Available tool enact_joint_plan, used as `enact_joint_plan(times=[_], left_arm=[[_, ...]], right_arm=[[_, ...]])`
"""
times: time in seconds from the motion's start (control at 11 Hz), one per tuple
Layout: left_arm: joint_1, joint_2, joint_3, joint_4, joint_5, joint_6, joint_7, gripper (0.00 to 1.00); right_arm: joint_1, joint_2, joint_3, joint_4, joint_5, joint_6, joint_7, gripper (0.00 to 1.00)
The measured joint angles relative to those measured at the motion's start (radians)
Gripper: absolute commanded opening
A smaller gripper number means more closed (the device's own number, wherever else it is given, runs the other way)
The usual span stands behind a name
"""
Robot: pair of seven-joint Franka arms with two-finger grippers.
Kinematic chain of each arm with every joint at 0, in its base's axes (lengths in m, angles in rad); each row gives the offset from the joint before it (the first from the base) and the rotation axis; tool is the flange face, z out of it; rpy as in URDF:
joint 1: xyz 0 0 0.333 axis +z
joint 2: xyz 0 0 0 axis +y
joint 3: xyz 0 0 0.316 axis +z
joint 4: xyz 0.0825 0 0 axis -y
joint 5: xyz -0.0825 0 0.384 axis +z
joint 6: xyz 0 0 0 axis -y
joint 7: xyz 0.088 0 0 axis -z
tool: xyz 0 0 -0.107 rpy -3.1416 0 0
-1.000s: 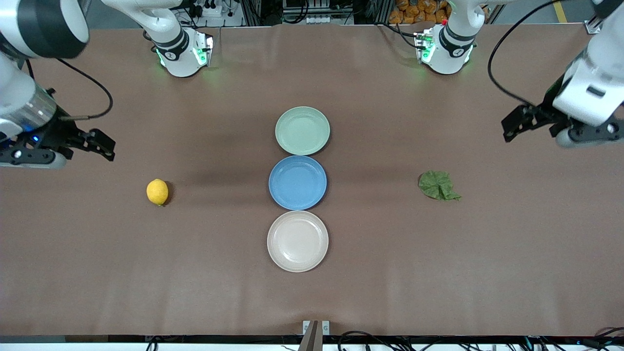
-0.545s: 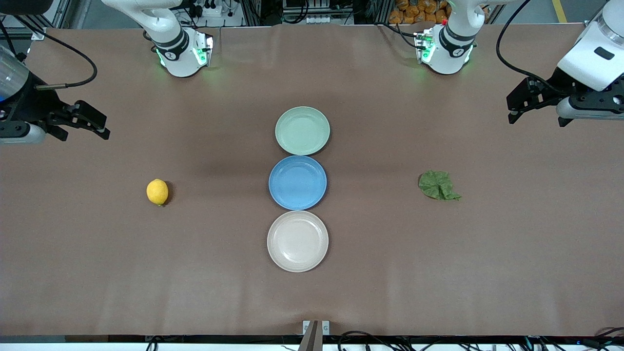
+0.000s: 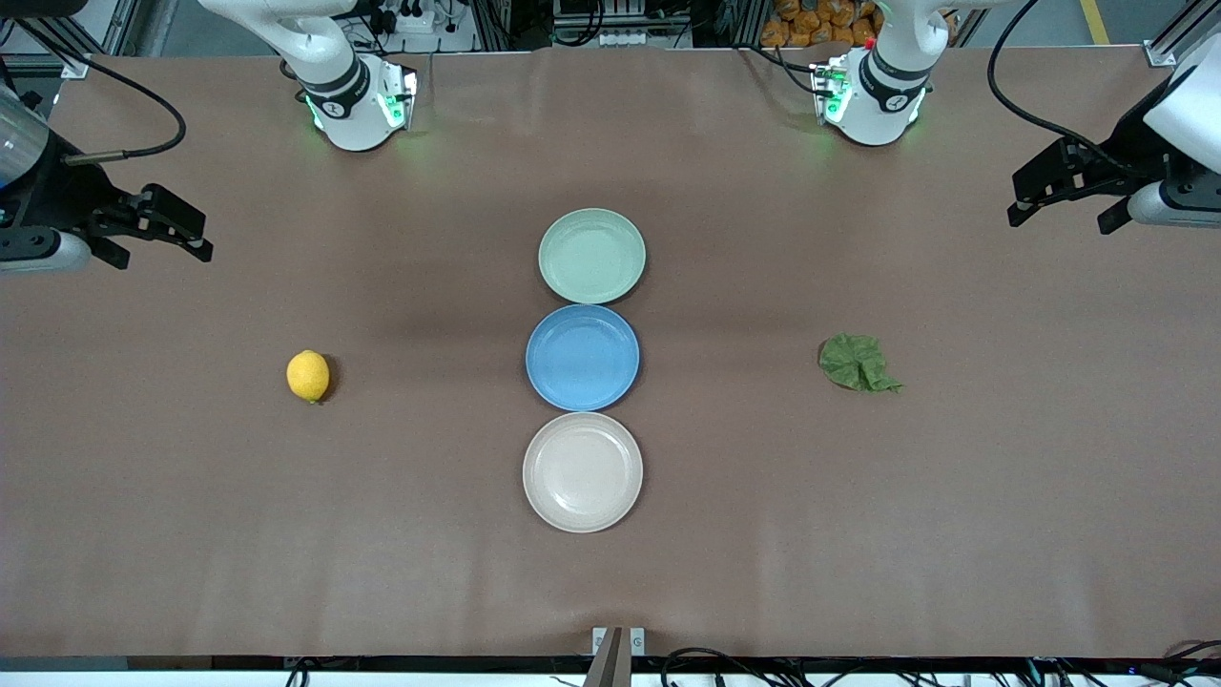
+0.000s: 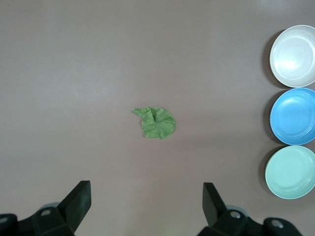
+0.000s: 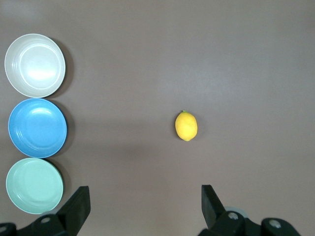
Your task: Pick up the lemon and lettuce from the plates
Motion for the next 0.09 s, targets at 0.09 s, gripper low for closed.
enact_joint_plan(times=[0.09], left_arm=[[-0.003,0.000,0.000,0.000,0.000,0.000,0.000,1.00]], right_arm=[[0.014,0.000,-0.016,0.004,-0.001,-0.010,-0.006,1.00]])
